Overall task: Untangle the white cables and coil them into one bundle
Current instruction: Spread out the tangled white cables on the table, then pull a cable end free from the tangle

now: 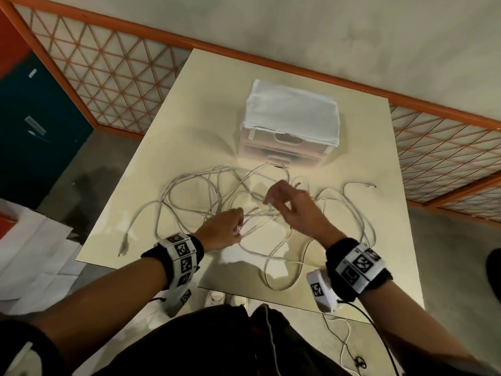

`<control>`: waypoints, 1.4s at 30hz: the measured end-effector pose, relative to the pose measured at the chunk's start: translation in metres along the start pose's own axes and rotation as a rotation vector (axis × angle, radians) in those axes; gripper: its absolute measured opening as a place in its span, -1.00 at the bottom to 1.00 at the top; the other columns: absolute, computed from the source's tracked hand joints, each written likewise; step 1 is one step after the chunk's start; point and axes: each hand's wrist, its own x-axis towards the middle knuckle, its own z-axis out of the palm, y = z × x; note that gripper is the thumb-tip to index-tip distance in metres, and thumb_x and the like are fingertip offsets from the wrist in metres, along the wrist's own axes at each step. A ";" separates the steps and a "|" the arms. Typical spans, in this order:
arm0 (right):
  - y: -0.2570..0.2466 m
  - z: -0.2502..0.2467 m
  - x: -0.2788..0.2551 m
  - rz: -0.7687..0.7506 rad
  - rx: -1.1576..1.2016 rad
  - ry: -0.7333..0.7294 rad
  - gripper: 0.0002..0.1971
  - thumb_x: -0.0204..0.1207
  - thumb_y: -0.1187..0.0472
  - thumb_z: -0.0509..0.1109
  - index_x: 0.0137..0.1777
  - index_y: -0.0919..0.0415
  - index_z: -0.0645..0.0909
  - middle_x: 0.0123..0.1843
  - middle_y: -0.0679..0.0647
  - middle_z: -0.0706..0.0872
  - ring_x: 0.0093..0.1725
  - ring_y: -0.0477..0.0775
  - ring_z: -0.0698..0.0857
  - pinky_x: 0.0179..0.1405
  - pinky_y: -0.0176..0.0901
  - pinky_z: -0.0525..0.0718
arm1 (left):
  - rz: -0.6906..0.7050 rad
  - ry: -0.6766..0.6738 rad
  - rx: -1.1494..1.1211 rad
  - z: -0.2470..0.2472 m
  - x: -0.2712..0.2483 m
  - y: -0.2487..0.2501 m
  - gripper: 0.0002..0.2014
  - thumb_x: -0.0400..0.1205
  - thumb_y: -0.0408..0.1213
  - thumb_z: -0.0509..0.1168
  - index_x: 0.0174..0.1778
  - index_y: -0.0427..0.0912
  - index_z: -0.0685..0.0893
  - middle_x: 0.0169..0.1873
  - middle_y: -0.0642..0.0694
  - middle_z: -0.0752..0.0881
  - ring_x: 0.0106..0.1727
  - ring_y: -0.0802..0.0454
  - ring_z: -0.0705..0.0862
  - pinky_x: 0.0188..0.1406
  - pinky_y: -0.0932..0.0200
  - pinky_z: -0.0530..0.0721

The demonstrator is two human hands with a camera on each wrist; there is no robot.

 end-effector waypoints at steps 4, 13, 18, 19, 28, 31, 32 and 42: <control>-0.034 -0.048 0.019 0.042 0.272 0.150 -0.86 0.61 0.39 0.27 -0.05 0.12 0.49 -0.20 0.16 0.75 -0.08 0.18 0.77 -0.11 -0.12 0.66 | 0.005 0.042 -0.016 -0.017 0.014 0.012 -0.68 0.46 -0.34 0.41 -0.09 -0.11 0.35 -0.15 -0.14 0.62 -0.19 -0.07 0.55 -0.26 0.13 0.42; -0.074 -0.099 0.041 -0.109 0.595 0.357 -0.92 0.63 0.41 0.21 0.00 0.25 0.50 -0.27 0.01 0.77 -0.26 -0.02 0.73 -0.27 -0.24 0.67 | -0.103 -0.078 0.099 -0.048 0.028 0.008 -0.21 0.40 -0.35 0.50 0.48 -0.20 0.21 0.24 -0.25 0.54 0.24 -0.22 0.56 0.04 0.00 0.55; -0.068 -0.083 0.052 -0.071 0.451 0.226 -0.92 0.62 0.40 0.27 -0.01 0.22 0.52 -0.22 0.28 0.74 -0.11 0.23 0.78 -0.23 -0.25 0.68 | 0.213 0.155 -0.253 -0.082 0.029 0.044 0.03 0.29 0.11 0.57 0.57 0.09 0.08 0.40 -0.02 0.30 0.36 0.10 0.26 0.41 0.17 0.29; -0.069 -0.080 0.055 -0.072 0.449 0.212 -0.92 0.62 0.40 0.28 -0.01 0.23 0.53 -0.22 0.27 0.75 -0.12 0.22 0.77 -0.22 -0.24 0.68 | 0.307 0.246 -0.269 -0.086 0.030 0.051 -0.13 0.36 0.15 0.48 0.52 0.07 0.20 0.35 -0.01 0.37 0.30 0.21 0.29 0.38 0.30 0.27; -0.069 -0.055 0.059 0.041 0.518 0.359 -0.71 0.72 0.14 0.11 0.35 0.27 0.32 0.00 0.10 0.71 -0.08 -0.06 0.75 -0.06 -0.19 0.71 | 0.419 0.325 -0.832 -0.124 0.034 0.081 -0.61 0.80 -0.24 -0.10 -0.13 -0.24 0.60 -0.29 -0.16 0.72 -0.22 0.06 0.73 -0.01 0.15 0.71; -0.057 -0.034 0.056 0.066 0.545 0.064 -0.68 0.67 0.17 0.23 0.39 0.14 0.35 0.14 0.15 0.74 0.12 0.05 0.76 0.13 -0.16 0.71 | 0.384 0.346 -1.027 -0.142 0.030 0.087 -0.59 0.80 -0.15 -0.12 -0.13 -0.25 0.55 -0.32 -0.12 0.72 -0.25 0.03 0.73 -0.12 0.11 0.71; -0.054 -0.028 0.058 0.039 0.506 -0.042 -0.68 0.63 0.21 0.31 0.36 0.14 0.42 0.12 0.18 0.75 0.14 0.12 0.77 0.19 -0.06 0.71 | 0.366 0.351 -1.061 -0.147 0.029 0.089 -0.59 0.80 -0.16 -0.13 -0.14 -0.25 0.54 -0.35 -0.08 0.72 -0.27 0.04 0.74 -0.16 0.15 0.71; 0.030 -0.011 0.039 0.289 0.130 -0.222 -0.83 0.72 0.20 0.17 0.01 0.21 0.57 -0.37 0.17 0.73 -0.41 -0.01 0.67 -0.42 -0.28 0.55 | 0.412 0.678 -1.187 -0.190 0.010 0.087 -0.60 0.81 -0.18 -0.16 -0.26 -0.18 0.44 -0.62 0.09 0.51 -0.63 0.24 0.36 -0.59 0.34 0.38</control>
